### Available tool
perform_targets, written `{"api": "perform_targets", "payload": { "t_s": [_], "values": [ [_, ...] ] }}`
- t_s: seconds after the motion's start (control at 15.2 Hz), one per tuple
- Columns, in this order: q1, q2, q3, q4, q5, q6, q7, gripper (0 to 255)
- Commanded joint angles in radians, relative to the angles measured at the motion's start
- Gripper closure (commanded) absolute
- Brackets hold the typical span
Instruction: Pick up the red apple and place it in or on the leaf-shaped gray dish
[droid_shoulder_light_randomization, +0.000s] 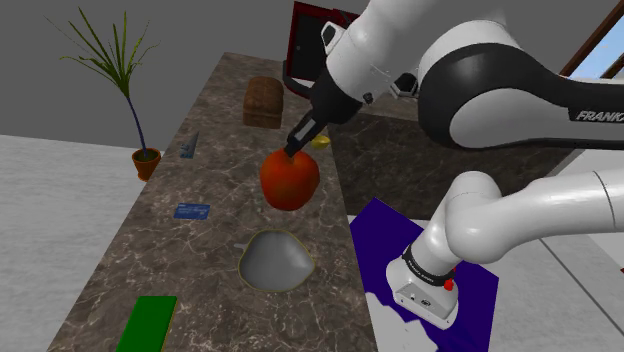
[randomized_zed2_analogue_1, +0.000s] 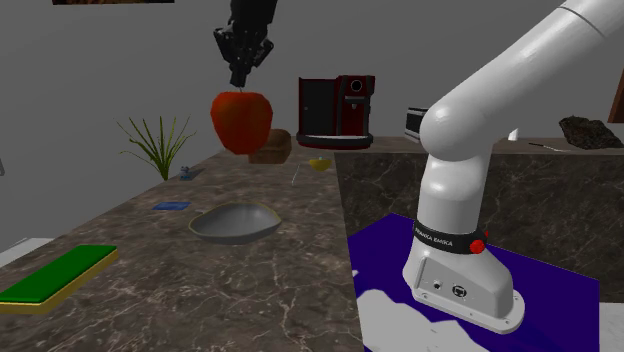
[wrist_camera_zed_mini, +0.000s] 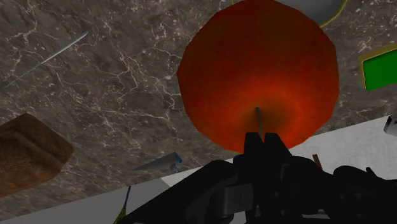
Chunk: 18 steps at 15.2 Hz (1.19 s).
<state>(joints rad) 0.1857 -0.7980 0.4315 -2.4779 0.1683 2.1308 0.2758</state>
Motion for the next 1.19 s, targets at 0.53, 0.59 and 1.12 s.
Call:
{"api": "perform_targets", "payload": {
  "t_s": [0.53,0.59,1.12],
  "values": [
    [0.028,-0.013,0.113,0.104,0.028,-0.107,0.134,255],
    [0.03,-0.015,0.116,0.09,0.03,-0.094,0.135,255],
    [0.044,-0.02,0.147,-0.015,0.052,0.006,0.147,255]
  ]
}}
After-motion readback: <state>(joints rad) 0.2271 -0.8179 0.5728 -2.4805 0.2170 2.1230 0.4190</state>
